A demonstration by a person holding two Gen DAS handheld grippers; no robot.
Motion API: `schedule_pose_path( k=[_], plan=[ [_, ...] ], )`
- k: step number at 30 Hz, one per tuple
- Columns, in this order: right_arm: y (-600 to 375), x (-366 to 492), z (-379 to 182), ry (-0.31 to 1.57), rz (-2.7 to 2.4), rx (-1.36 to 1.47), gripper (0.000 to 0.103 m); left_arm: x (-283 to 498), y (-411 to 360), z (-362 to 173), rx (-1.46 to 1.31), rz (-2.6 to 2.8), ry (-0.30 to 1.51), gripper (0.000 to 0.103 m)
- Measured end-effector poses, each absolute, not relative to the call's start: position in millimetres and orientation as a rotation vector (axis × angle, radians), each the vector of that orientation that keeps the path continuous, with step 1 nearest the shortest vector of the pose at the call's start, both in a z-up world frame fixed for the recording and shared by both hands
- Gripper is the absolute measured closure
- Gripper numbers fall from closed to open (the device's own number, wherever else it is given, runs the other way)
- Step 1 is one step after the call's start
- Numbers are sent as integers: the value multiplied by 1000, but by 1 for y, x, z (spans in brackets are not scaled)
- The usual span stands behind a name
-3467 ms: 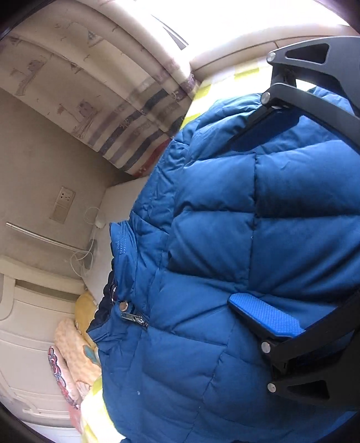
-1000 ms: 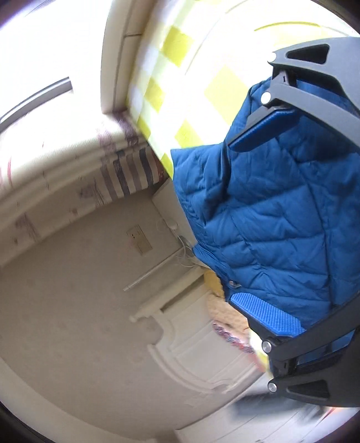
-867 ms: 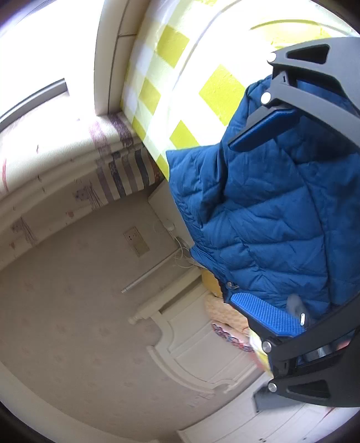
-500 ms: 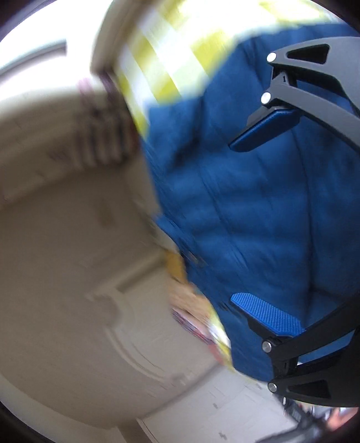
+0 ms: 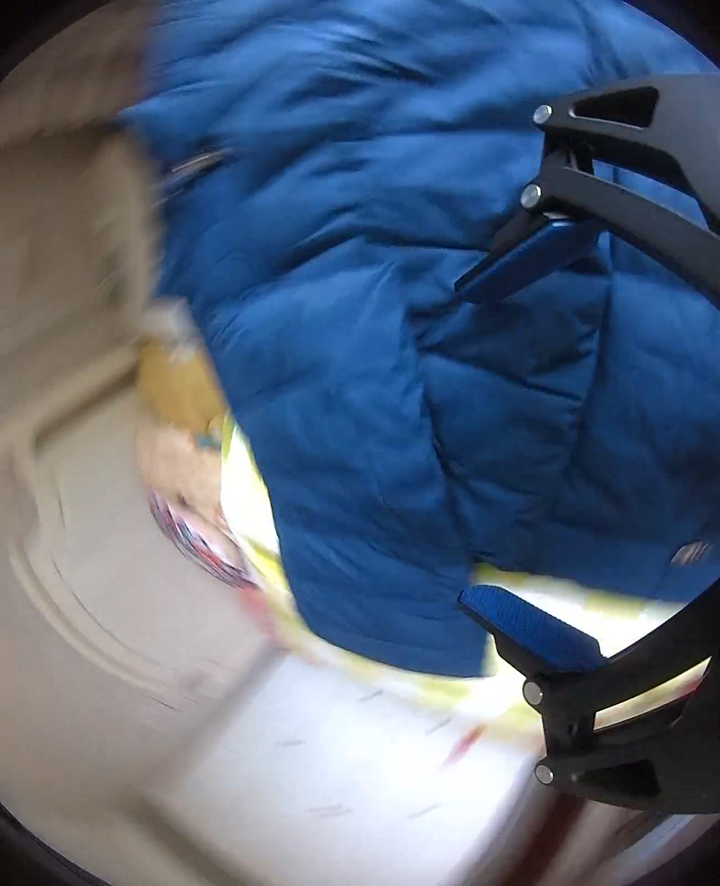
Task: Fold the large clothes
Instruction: 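Grasp the other sleeve cuff with the right tool and lift it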
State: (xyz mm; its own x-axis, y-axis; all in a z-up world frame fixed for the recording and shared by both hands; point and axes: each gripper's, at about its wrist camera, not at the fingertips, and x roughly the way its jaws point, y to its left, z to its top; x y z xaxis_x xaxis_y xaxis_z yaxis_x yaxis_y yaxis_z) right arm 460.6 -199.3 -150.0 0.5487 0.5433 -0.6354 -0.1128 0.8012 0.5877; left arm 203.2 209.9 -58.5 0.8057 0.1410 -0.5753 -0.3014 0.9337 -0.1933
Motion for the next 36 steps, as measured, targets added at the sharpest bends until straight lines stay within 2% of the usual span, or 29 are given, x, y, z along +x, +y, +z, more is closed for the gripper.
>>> schedule_pose_path(
  k=[4,6,7,8,10,13,15,18,21,24,25,26,27,29,32,34,35,36],
  plan=[
    [-204,488,-160,837,377,659,4,184,221,-55,-303,236,577,6],
    [-200,496,-158,816,360,675,13,183,217,-55,-298,220,585,6],
    [-196,495,-155,813,331,655,34,183,215,-55,-298,213,590,6],
    [-193,492,-152,801,320,637,74,182,212,-55,-297,200,594,6],
    [-193,481,-137,765,400,650,78,181,208,-55,-292,193,589,6],
    [-203,440,-86,581,468,558,81,185,201,-56,-291,182,594,6],
    [-232,405,-50,456,465,487,81,190,193,-56,-292,162,597,6],
    [-288,377,-28,399,375,439,81,200,176,-56,-285,114,600,6],
    [-345,367,-38,421,252,411,80,214,155,-55,-279,52,607,6],
    [-400,362,-78,518,140,461,77,238,124,-54,-208,-11,639,6],
    [-414,366,-97,582,121,476,70,247,115,-54,-179,-24,653,6],
    [-417,371,-114,650,98,483,53,254,107,-53,-151,-37,667,6],
    [-422,375,-130,727,65,491,45,266,94,-52,-107,-55,685,5],
    [-436,367,-146,754,21,524,42,287,74,-48,-27,-77,709,5],
    [-442,335,-122,582,-150,433,39,320,46,-30,62,-98,713,5],
    [-436,323,-100,473,-199,364,23,338,35,-19,60,-115,707,5],
    [-425,324,-86,428,-173,295,17,350,30,-14,49,-127,709,5],
    [-413,334,-79,431,-137,234,16,366,22,-12,35,-149,716,5]
  ],
)
